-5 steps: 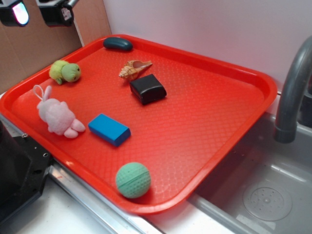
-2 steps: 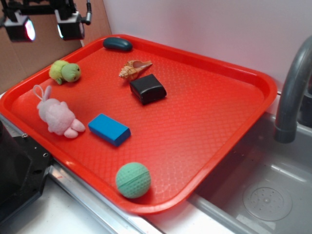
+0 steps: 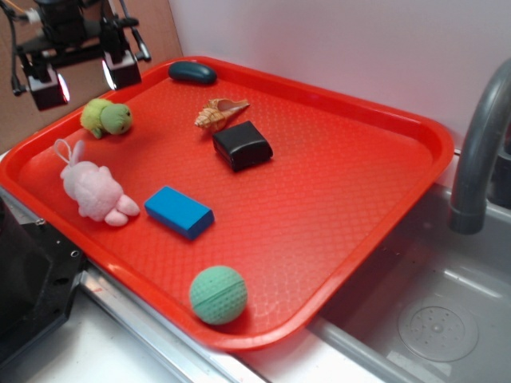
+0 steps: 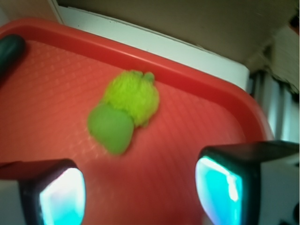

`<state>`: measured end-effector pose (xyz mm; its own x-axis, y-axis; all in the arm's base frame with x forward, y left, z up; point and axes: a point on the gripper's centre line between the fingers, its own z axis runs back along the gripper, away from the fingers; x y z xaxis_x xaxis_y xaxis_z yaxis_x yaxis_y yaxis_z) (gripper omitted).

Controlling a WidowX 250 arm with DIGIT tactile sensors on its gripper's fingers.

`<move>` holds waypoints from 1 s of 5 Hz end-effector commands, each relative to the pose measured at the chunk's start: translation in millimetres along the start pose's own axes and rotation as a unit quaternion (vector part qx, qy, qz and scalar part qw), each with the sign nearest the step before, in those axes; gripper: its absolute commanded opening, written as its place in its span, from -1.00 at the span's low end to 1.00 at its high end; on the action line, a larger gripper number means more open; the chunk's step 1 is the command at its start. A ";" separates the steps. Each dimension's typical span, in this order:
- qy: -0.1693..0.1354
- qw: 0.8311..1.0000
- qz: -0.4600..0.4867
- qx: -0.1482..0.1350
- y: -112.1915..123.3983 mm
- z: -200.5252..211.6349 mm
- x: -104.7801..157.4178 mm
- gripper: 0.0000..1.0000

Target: Grab the green animal.

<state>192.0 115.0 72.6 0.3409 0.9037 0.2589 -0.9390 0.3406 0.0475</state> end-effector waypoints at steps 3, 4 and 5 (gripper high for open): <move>0.079 0.996 0.035 0.037 -6.0 -72.2 27.6 -0.77; 0.092 0.996 -0.005 0.015 -13.7 -49.9 17.2 -1.00; 0.074 0.989 -0.121 -0.045 -44.7 5.9 4.0 -1.00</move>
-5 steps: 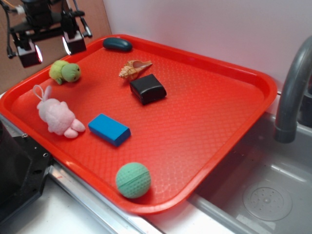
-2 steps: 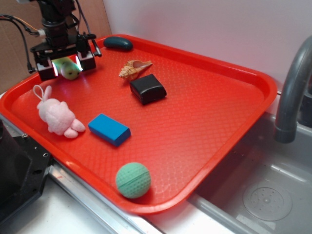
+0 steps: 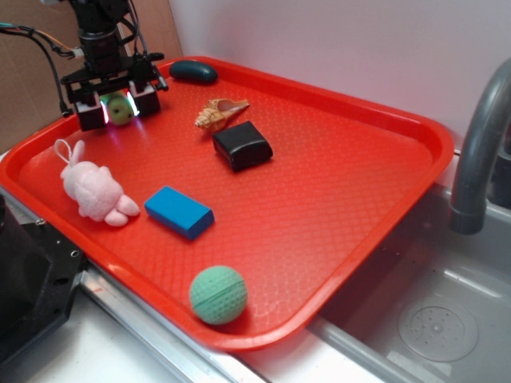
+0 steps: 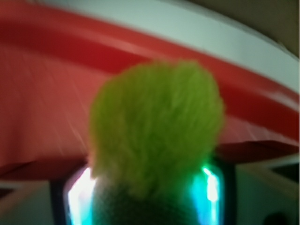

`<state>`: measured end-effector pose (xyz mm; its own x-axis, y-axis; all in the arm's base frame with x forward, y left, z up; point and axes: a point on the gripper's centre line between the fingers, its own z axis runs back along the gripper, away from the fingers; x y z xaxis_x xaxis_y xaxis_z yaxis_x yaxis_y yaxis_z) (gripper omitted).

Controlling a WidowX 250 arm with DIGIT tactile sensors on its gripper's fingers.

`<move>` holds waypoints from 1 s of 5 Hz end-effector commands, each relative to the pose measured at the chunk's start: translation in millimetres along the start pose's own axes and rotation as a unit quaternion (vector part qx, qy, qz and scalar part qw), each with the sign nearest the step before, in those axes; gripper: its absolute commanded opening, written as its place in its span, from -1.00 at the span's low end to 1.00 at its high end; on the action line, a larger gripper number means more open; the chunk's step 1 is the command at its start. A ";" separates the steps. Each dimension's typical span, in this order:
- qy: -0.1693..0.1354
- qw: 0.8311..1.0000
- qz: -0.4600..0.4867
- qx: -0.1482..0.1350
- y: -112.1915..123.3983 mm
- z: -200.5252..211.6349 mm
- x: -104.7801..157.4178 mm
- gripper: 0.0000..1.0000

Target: Grab the green animal.

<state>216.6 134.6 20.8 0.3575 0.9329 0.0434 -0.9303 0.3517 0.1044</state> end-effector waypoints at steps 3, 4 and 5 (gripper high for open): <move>-0.102 0.869 -0.458 -0.160 -13.7 144.8 -136.8 -1.00; -0.097 0.803 -0.563 -0.170 0.9 158.2 -159.1 -1.00; -0.076 0.784 -0.589 -0.181 13.5 165.0 -169.8 -1.00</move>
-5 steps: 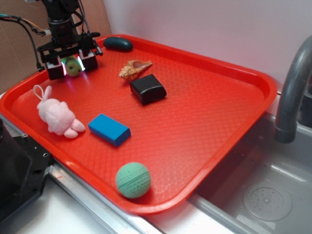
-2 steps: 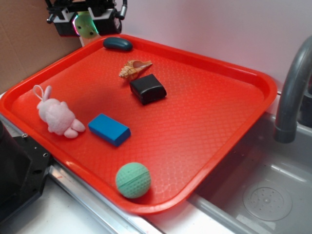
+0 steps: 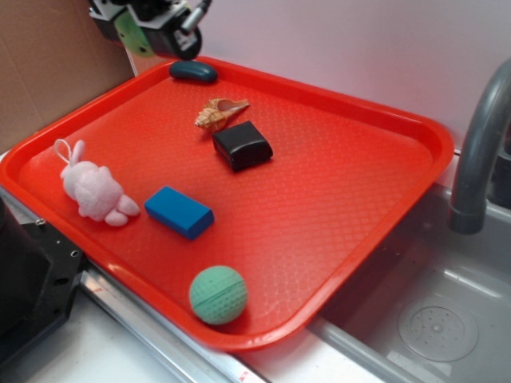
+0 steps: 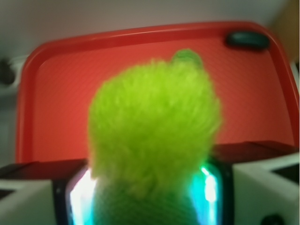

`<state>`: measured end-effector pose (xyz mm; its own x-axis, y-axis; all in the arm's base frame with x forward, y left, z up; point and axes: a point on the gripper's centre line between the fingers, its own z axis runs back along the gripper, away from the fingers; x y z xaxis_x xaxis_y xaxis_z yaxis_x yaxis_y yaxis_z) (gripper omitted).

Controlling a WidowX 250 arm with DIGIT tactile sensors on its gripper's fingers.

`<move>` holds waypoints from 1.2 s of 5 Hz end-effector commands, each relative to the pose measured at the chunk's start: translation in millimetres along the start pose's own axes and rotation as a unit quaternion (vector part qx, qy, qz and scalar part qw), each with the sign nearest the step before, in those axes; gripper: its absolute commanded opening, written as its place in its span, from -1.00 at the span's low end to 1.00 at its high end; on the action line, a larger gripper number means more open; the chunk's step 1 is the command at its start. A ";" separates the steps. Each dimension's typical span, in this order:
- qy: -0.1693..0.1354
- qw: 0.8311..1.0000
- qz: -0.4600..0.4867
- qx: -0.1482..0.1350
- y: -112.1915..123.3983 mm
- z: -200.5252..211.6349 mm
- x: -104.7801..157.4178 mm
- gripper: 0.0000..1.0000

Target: Grab the green animal.

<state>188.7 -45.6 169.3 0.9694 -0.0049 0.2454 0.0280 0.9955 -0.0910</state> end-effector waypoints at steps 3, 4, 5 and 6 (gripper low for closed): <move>0.061 0.996 0.069 -0.014 35.5 5.0 -0.6 -1.00; 0.093 0.992 0.089 -0.012 46.1 -14.7 11.9 -1.00; 0.090 0.991 0.099 -0.014 50.3 -19.0 13.7 -1.00; 0.087 0.991 0.104 -0.012 50.4 -18.8 11.8 -1.00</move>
